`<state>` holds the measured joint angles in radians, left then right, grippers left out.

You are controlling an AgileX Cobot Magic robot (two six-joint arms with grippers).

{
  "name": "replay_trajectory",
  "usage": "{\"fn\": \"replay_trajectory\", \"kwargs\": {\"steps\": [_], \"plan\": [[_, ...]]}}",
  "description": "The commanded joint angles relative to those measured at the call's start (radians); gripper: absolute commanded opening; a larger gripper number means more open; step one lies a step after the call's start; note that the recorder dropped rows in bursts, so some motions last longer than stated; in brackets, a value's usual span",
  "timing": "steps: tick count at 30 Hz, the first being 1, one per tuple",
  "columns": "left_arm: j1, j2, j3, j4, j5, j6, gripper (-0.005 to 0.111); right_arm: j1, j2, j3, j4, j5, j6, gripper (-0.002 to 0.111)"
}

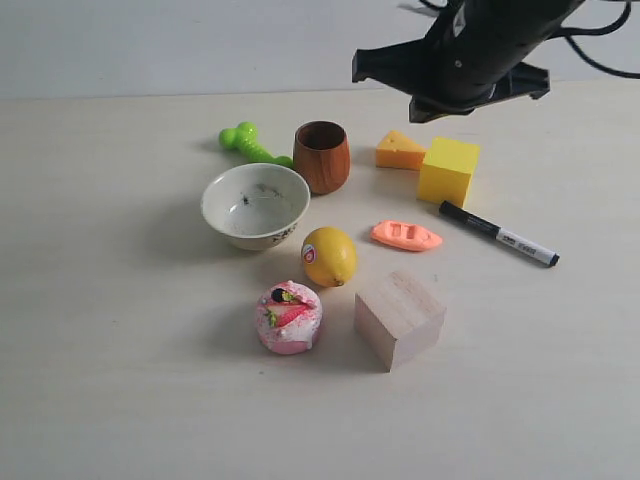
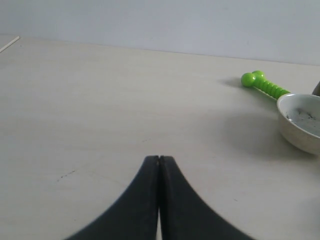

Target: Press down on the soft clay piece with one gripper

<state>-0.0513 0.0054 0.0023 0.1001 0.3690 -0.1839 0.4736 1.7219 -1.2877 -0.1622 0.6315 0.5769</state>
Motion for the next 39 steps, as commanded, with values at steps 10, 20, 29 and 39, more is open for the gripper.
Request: {"fn": "replay_trajectory", "kwargs": {"steps": [10,20,29,39], "plan": [[0.004,-0.005,-0.002,-0.003,-0.009,-0.001,0.000,0.002,-0.109,0.015,-0.013,0.084,-0.014,0.000],[0.004,-0.005,-0.002,-0.003,-0.009,-0.001,0.000,0.002,-0.109,0.015,-0.021,0.070,-0.005,0.000],[0.004,-0.005,-0.002,-0.003,-0.009,-0.001,0.000,0.002,-0.166,0.015,-0.164,0.118,-0.015,0.000],[0.004,-0.005,-0.002,-0.003,-0.009,-0.001,0.000,-0.070,-0.375,0.015,-0.259,0.094,-0.011,0.000]]}}
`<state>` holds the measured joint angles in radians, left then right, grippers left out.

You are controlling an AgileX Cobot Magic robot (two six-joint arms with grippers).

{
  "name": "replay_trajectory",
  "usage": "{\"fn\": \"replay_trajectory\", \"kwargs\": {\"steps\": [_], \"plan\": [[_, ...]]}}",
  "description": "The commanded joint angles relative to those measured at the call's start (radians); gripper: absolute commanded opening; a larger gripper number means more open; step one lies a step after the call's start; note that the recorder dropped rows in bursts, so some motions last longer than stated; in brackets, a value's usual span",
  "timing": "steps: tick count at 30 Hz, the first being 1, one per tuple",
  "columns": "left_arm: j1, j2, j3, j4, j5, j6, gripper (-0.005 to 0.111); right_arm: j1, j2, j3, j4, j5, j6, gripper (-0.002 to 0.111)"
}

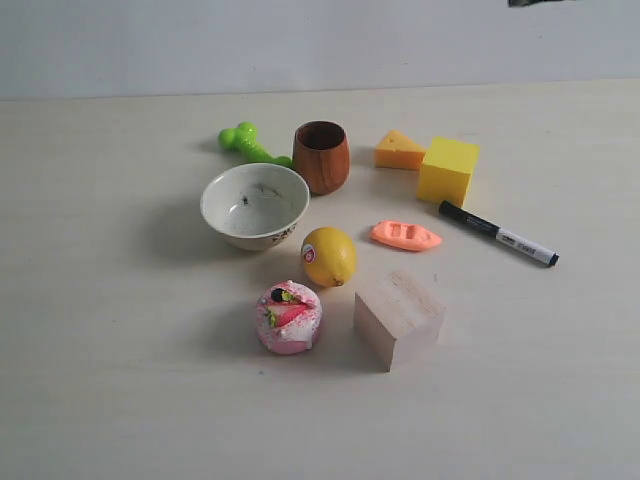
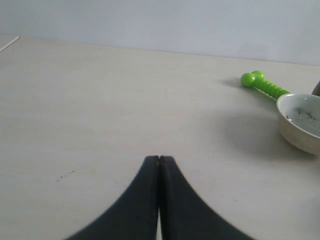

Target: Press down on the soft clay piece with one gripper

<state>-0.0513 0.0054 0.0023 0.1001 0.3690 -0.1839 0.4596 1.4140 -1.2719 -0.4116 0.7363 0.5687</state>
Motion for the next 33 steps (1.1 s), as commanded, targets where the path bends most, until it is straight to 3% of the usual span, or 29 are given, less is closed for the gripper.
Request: {"fn": "replay_trajectory", "kwargs": {"steps": [1,8,23,33], "plan": [[0.004,-0.005,-0.002,-0.003,-0.009,-0.001,0.000,-0.080,-0.084,0.000,-0.007,-0.005,-0.003,0.000],[0.004,-0.005,-0.002,-0.003,-0.009,-0.001,0.000,-0.229,-0.219,0.049,0.010,-0.014,-0.087,0.000],[0.004,-0.005,-0.002,-0.003,-0.009,-0.001,0.000,-0.639,-0.708,0.496,0.013,-0.170,-0.157,0.000],[0.004,-0.005,-0.002,-0.003,-0.009,-0.001,0.000,-0.665,-0.901,0.643,0.029,-0.229,-0.168,0.000]]}}
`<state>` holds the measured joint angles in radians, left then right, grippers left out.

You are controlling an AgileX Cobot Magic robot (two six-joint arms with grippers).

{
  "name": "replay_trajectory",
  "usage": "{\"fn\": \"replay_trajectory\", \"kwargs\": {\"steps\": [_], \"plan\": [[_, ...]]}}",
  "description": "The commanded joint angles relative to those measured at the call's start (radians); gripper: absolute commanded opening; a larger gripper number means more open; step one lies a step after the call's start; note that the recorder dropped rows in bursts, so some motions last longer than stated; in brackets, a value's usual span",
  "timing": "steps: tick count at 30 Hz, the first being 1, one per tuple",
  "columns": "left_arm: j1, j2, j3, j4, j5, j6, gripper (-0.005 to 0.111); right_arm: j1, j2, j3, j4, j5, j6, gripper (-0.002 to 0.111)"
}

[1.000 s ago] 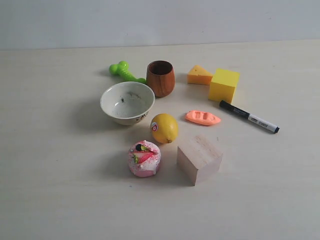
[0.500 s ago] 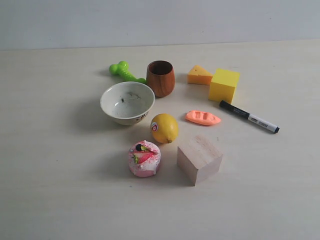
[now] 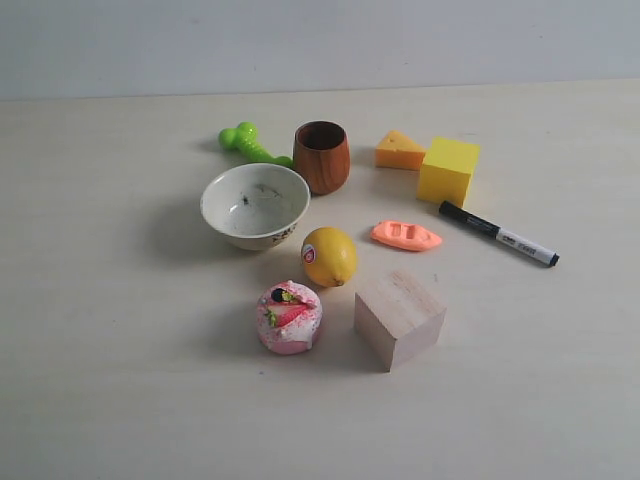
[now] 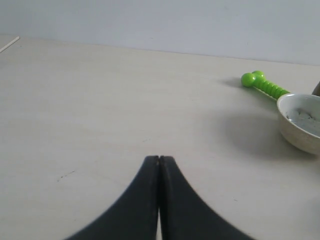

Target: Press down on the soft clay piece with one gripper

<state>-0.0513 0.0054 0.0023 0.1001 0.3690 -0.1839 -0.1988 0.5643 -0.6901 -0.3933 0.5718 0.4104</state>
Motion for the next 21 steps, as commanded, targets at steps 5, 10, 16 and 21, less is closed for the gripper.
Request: {"fn": "replay_trajectory", "kwargs": {"steps": [5,10,16,21], "plan": [[0.004,-0.005,-0.002,-0.003,-0.009,-0.001,0.000,-0.007,-0.101,0.150,0.026,-0.158,-0.007,0.000],[0.004,-0.005,-0.002,-0.003,-0.009,-0.001,0.000,-0.007,-0.114,0.238,0.056,-0.229,0.006,0.000],[0.004,-0.005,-0.002,-0.003,-0.009,-0.001,0.000,0.005,-0.129,0.457,0.061,-0.588,0.008,0.000],[0.004,-0.005,-0.002,-0.003,-0.009,-0.001,0.000,0.024,-0.345,0.586,0.055,-0.604,0.001,0.000]]}}
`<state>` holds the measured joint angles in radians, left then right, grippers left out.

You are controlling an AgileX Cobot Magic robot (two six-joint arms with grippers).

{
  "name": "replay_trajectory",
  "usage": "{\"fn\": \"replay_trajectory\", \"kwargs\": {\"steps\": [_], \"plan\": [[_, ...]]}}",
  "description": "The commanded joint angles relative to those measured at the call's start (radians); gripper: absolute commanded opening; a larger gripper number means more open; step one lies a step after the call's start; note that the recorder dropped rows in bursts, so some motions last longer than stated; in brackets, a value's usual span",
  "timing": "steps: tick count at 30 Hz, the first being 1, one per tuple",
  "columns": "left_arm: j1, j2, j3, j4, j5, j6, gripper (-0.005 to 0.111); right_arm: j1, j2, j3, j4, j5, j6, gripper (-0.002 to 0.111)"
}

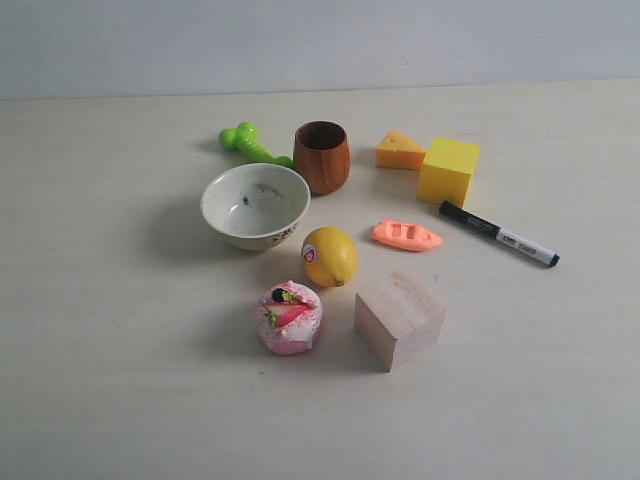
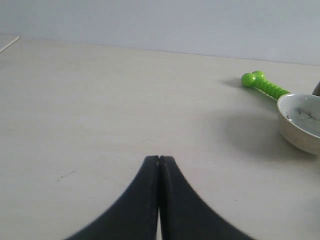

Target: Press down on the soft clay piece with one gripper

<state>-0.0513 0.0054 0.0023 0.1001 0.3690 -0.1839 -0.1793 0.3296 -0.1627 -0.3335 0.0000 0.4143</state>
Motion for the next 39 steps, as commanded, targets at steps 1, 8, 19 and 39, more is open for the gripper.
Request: {"fn": "replay_trajectory", "kwargs": {"steps": [1,8,19,39], "plan": [[0.004,-0.005,-0.002,-0.003,-0.009,-0.001,0.000,0.004,-0.149,0.084,0.030,-0.028,-0.008,0.000],[0.004,-0.005,-0.002,-0.003,-0.009,-0.001,0.000,0.004,-0.246,0.154,0.254,0.019,-0.192,0.000],[0.004,-0.005,-0.002,-0.003,-0.009,-0.001,0.000,0.074,-0.282,0.156,0.358,0.127,-0.342,0.000],[0.004,-0.005,-0.002,-0.003,-0.009,-0.001,0.000,0.074,-0.330,0.163,0.348,0.342,-0.347,0.000]]}}
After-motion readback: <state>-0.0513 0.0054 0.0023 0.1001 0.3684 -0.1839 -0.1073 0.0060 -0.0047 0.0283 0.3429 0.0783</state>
